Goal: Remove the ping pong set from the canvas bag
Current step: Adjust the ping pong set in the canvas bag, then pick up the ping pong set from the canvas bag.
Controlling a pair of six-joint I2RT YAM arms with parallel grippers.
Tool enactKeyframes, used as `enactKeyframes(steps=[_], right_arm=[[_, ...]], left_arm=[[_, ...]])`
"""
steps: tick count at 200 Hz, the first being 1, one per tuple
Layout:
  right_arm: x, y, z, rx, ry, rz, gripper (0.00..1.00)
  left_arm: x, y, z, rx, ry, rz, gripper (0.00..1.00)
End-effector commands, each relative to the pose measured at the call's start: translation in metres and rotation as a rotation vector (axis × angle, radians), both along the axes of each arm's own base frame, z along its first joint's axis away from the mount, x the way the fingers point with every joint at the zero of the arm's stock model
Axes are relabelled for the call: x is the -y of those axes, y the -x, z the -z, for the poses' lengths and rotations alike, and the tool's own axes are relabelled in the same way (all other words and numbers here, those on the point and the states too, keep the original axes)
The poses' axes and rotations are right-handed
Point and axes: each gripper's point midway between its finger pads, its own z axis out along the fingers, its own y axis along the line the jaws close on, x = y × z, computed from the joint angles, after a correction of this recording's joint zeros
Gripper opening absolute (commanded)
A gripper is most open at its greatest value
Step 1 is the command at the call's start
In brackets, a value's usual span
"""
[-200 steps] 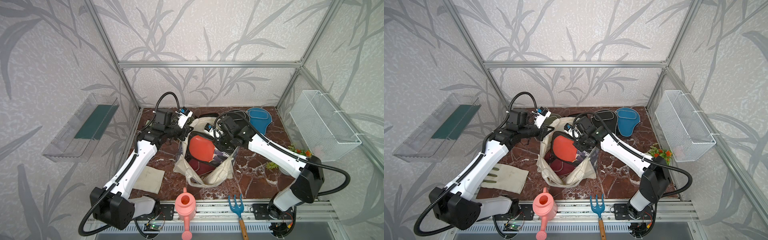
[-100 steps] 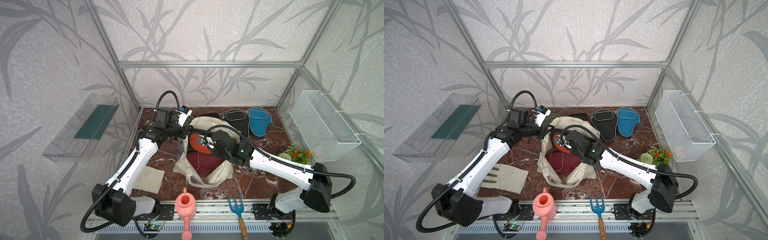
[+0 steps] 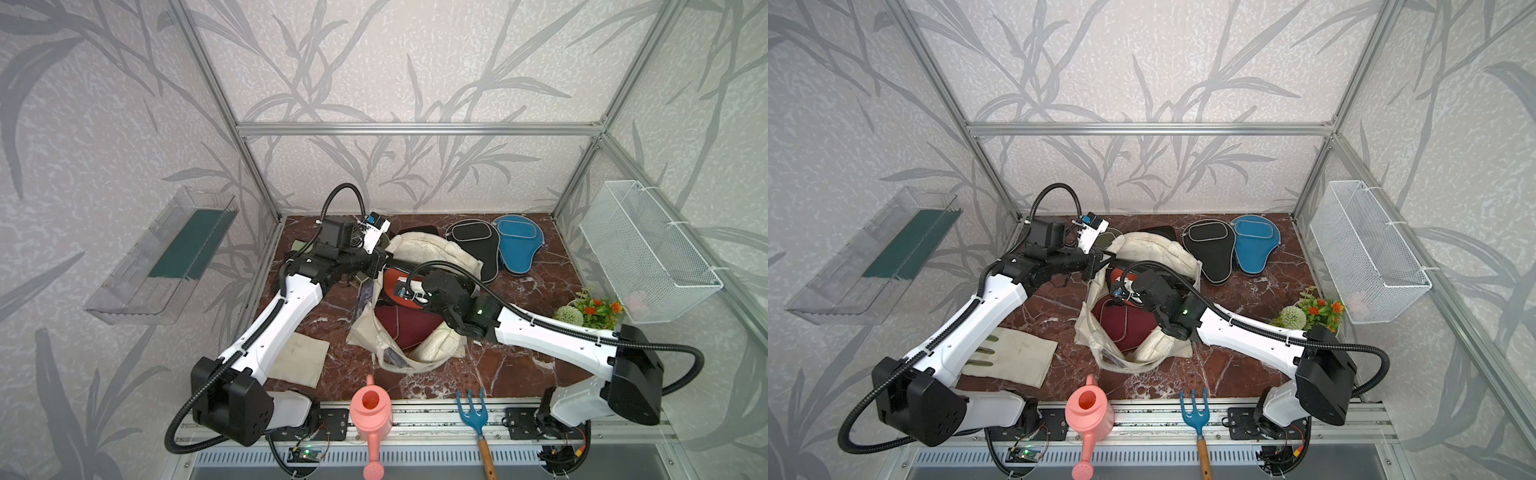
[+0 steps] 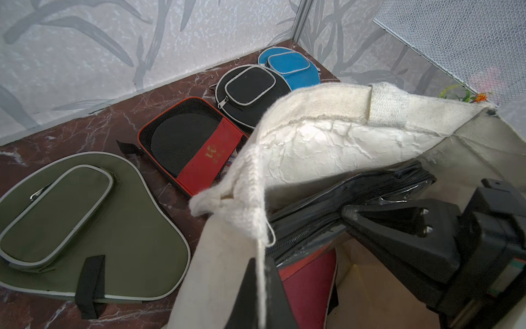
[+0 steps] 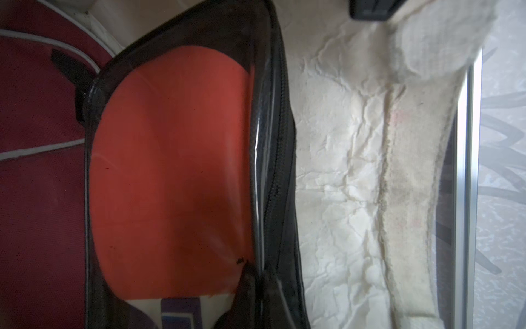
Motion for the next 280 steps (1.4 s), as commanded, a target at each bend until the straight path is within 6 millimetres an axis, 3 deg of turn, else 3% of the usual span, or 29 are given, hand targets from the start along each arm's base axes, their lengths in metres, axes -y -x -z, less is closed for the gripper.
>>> enactKeyframes(steps=[1,37,79,111,132,166,244,249,280], right_arm=[[0.005,0.003,-0.016,0.001,-0.066,0.008,0.07],[0.009,0.014,-0.025,-0.151,-0.157,-0.032,0.25],[0.013,0.026,-0.037,-0.328,-0.223,-0.073,0.53],[0.011,0.026,-0.044,-0.411,-0.265,-0.087,0.79],[0.008,0.020,-0.041,-0.466,-0.271,-0.080,0.89],[0.001,0.011,-0.029,-0.547,-0.258,-0.071,0.95],[-0.008,-0.015,-0.003,-0.643,-0.244,-0.015,0.97],[-0.009,-0.017,0.011,-0.665,-0.223,-0.002,0.97],[-0.012,-0.017,0.028,-0.723,-0.211,0.013,0.97]], left_arm=[[0.006,0.007,0.009,-0.028,0.003,0.036,0.00],[0.007,0.010,0.002,-0.009,0.012,0.048,0.00],[0.006,0.014,0.001,-0.004,0.010,0.055,0.00],[0.005,0.017,-0.001,0.006,0.012,0.058,0.00],[0.005,0.018,-0.003,0.011,0.014,0.062,0.00],[0.005,0.020,-0.006,0.020,0.015,0.070,0.00],[0.005,0.024,-0.009,0.034,0.020,0.081,0.00],[0.006,0.024,-0.008,0.035,0.020,0.084,0.00],[0.007,0.025,-0.009,0.038,0.024,0.091,0.00]])
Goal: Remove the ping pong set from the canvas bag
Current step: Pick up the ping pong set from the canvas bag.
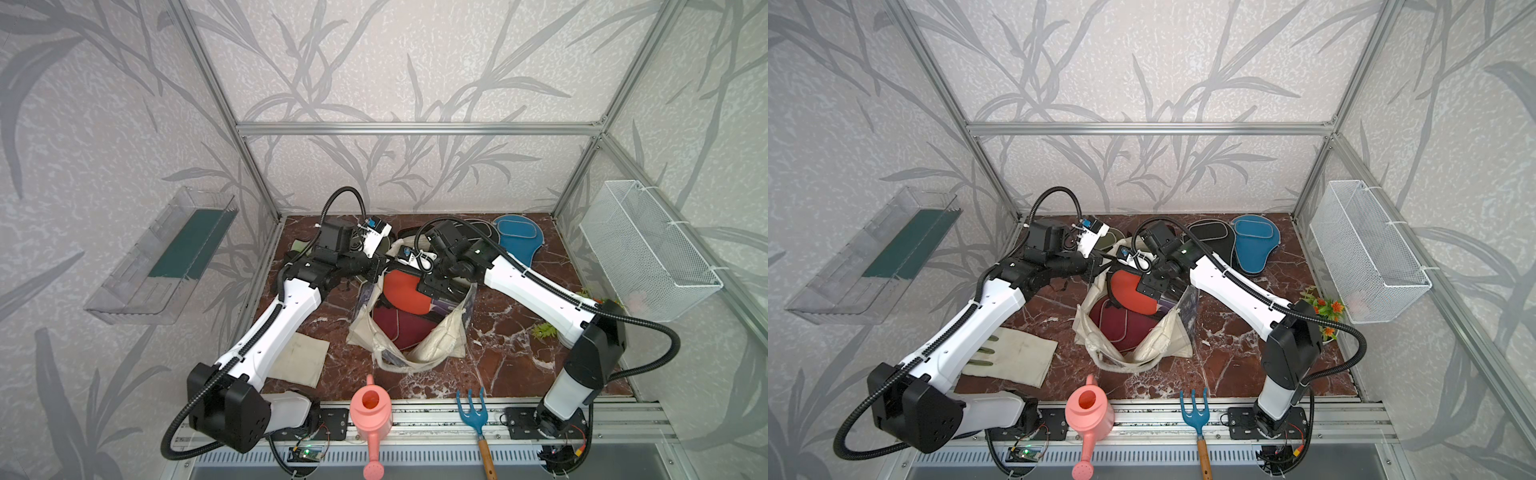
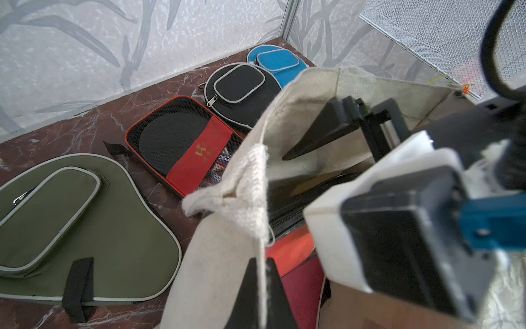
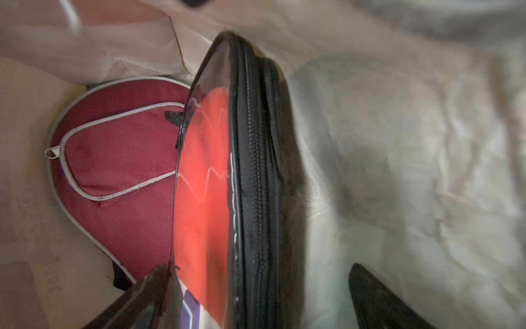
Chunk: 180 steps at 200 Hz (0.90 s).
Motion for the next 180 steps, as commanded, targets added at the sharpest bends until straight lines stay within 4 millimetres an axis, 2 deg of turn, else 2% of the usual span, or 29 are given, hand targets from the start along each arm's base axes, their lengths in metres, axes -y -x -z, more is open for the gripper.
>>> enactKeyframes(steps=[1,22,41,61,84,106,134,139,146,180], right_arm=[[0.003,0.003,0.012,-0.076,0.016,0.014,0.97],[0.002,0.009,0.022,-0.129,0.017,0.002,0.95],[0.001,0.014,0.024,-0.167,0.011,-0.003,0.85],[0.002,0.019,0.022,-0.194,0.014,0.001,0.61],[0.006,0.022,0.013,-0.206,0.024,0.007,0.24],[0.010,0.028,-0.001,-0.203,0.017,0.005,0.00],[0.011,0.036,-0.025,-0.172,-0.042,0.001,0.00],[0.013,0.039,-0.040,-0.140,-0.075,0.002,0.00],[0.014,0.040,-0.046,-0.118,-0.095,0.002,0.00],[0.023,0.046,-0.105,0.037,-0.243,0.021,0.00]], left_arm=[[0.004,0.012,-0.008,0.029,0.016,0.053,0.00],[0.004,0.013,-0.009,0.033,0.016,0.056,0.00],[0.004,0.014,-0.009,0.035,0.016,0.055,0.00],[0.003,0.014,-0.010,0.041,0.014,0.052,0.00],[0.000,0.013,-0.013,0.052,0.005,0.030,0.00],[-0.010,0.010,-0.016,0.073,-0.030,-0.020,0.00],[-0.028,0.007,-0.023,0.115,-0.093,-0.110,0.00],[-0.031,0.006,-0.026,0.129,-0.100,-0.127,0.00],[-0.035,0.005,-0.028,0.145,-0.109,-0.147,0.00],[-0.053,0.004,-0.036,0.208,-0.135,-0.241,0.00]])
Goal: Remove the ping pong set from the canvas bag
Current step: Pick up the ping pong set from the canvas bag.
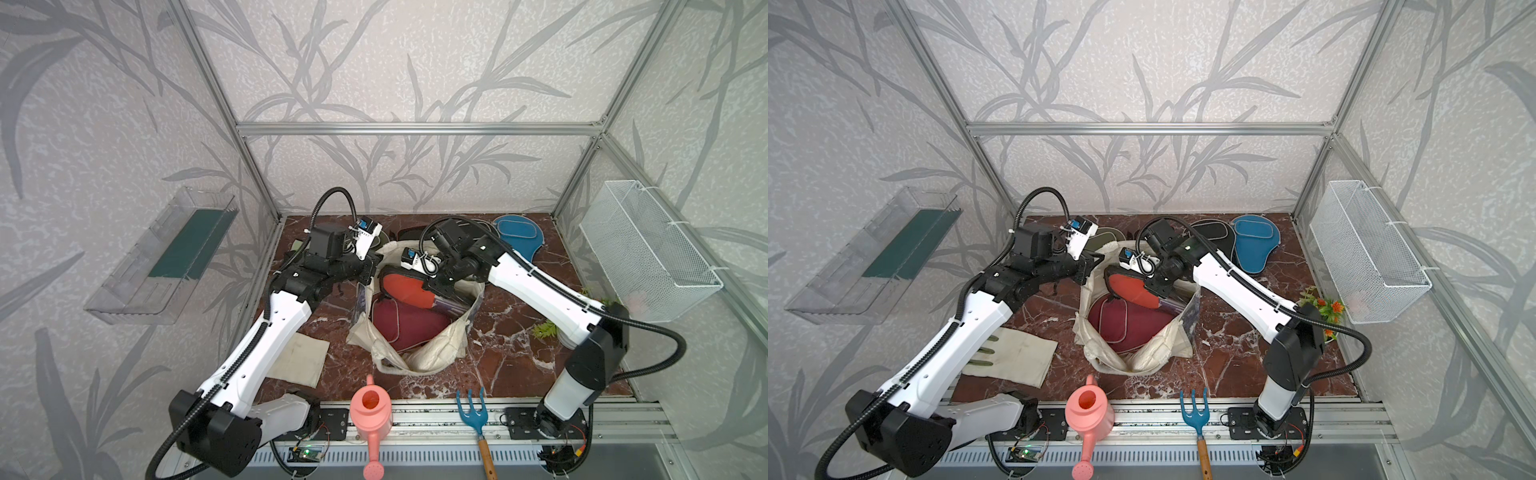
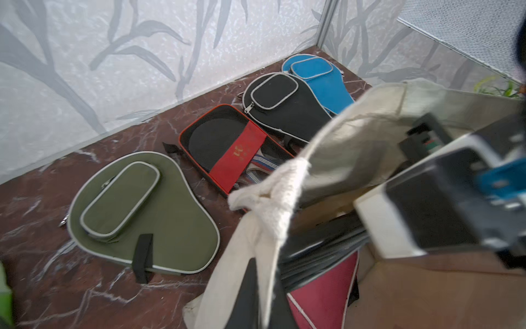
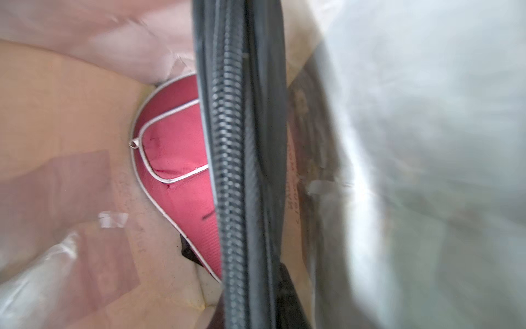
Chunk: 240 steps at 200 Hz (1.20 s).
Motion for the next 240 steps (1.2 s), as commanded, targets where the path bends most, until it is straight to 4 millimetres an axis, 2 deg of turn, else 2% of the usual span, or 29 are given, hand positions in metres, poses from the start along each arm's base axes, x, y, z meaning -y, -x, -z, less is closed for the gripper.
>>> enactKeyframes(steps=[1,60,90,93,98,121,154,196,217,240], right_arm=[[0.012,0.004,-0.075,0.172,-0.157,0.044,0.00],[0.048,0.034,-0.178,0.345,-0.416,0.162,0.00],[0.095,0.053,-0.225,0.445,-0.515,0.318,0.00],[0.096,0.052,-0.224,0.450,-0.510,0.326,0.00],[0.109,0.058,-0.234,0.486,-0.522,0.354,0.00],[0.151,0.077,-0.253,0.507,-0.595,0.510,0.00],[0.196,0.088,-0.255,0.542,-0.596,0.683,0.00],[0.226,0.090,-0.254,0.550,-0.524,0.823,0.00],[0.233,0.084,-0.233,0.506,-0.399,0.882,0.00],[0.224,0.070,-0.183,0.406,-0.290,0.929,0.00]], left_arm=[[-0.017,-0.002,-0.014,0.092,-0.041,-0.074,0.00],[-0.025,0.004,-0.027,0.186,-0.046,-0.097,0.00],[-0.023,0.005,-0.032,0.223,-0.016,-0.093,0.00],[-0.023,0.005,-0.032,0.228,-0.014,-0.094,0.00],[-0.024,0.005,-0.032,0.233,-0.014,-0.096,0.00],[-0.026,0.005,-0.033,0.257,-0.009,-0.110,0.00],[-0.027,0.002,-0.030,0.253,-0.030,-0.114,0.00],[-0.027,-0.001,-0.030,0.241,-0.035,-0.121,0.00],[-0.028,-0.001,-0.037,0.240,-0.035,-0.125,0.00],[-0.029,0.000,-0.042,0.256,-0.040,-0.123,0.00]])
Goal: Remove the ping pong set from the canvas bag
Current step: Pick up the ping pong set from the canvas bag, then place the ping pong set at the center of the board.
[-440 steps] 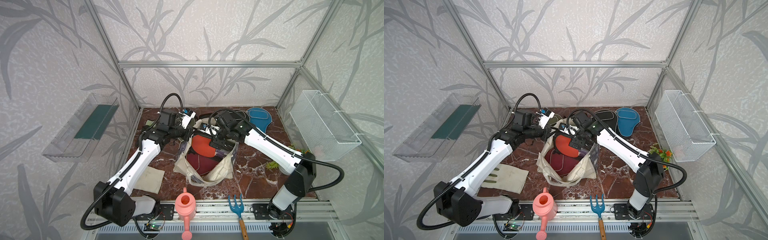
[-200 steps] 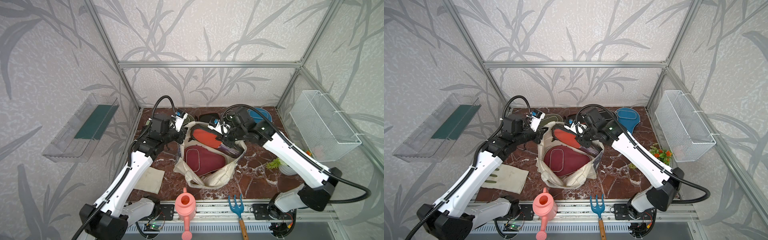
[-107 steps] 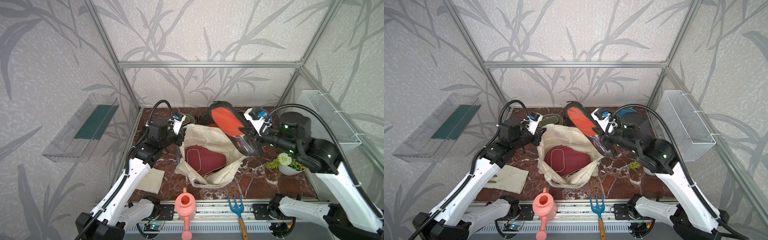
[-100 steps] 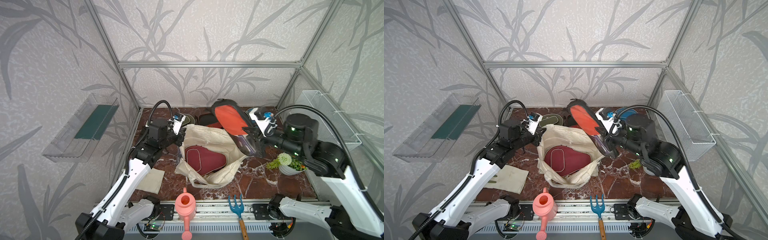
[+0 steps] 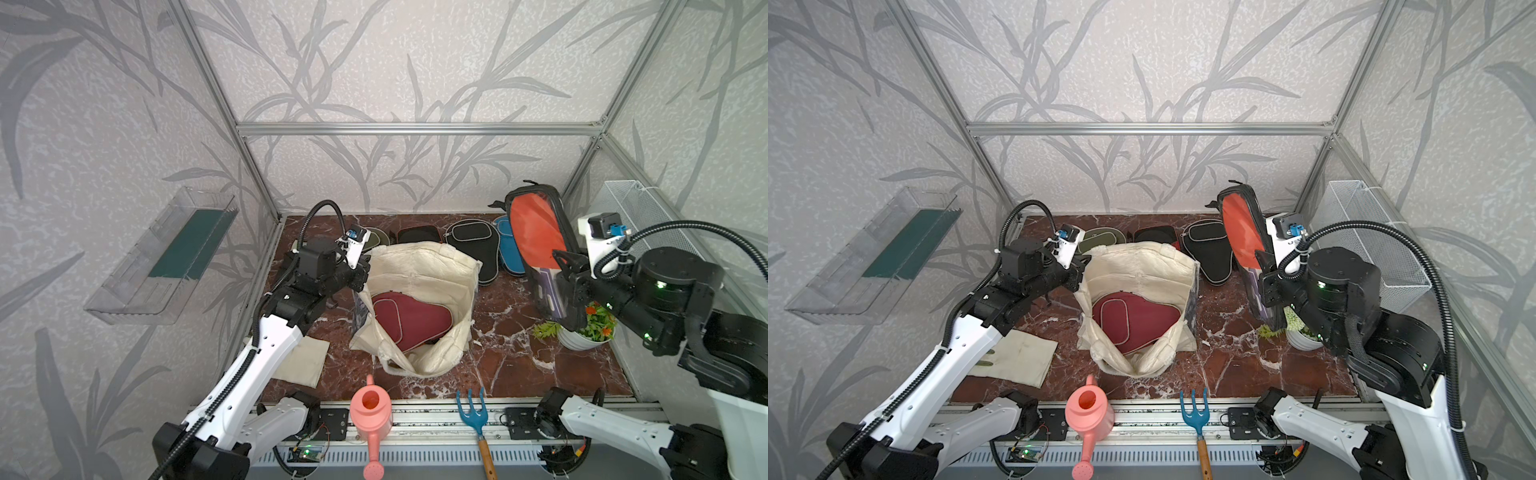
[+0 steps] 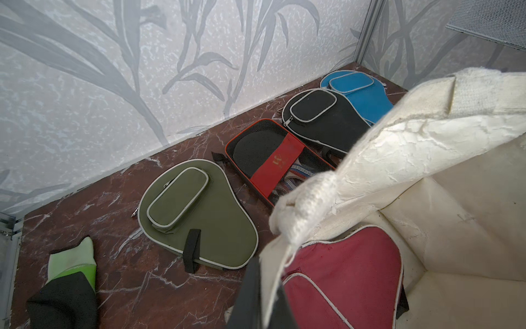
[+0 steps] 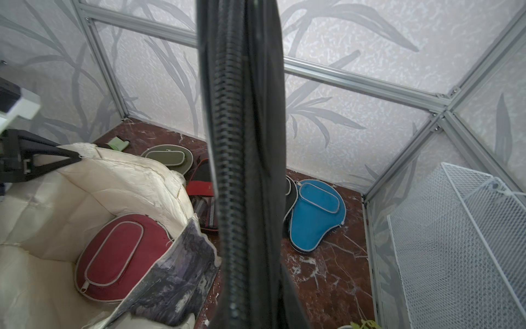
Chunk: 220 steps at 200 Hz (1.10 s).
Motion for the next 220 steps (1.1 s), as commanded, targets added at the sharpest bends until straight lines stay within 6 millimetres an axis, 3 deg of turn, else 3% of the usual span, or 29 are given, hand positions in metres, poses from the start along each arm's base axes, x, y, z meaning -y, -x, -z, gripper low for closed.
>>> enactKeyframes(steps=[1,41,72,107,144,220], right_arm=[[0.004,-0.014,0.041,-0.115,0.032,0.100,0.00],[-0.011,-0.039,0.141,-0.318,-0.198,0.122,0.00],[-0.010,-0.051,0.199,-0.432,-0.346,0.141,0.00],[-0.012,-0.055,0.234,-0.495,-0.476,0.130,0.00],[0.003,-0.061,0.269,-0.575,-0.574,0.157,0.00],[0.044,-0.053,0.328,-0.743,-0.507,0.292,0.00]], left_arm=[[-0.003,-0.004,-0.039,0.118,0.003,-0.007,0.00],[-0.005,-0.001,-0.047,0.163,-0.003,-0.008,0.00],[-0.004,0.007,-0.047,0.148,0.002,0.013,0.00],[-0.002,0.009,-0.044,0.135,-0.004,0.035,0.00],[0.000,0.009,-0.042,0.137,0.030,0.036,0.00],[0.001,0.011,-0.039,0.127,0.040,0.037,0.00]])
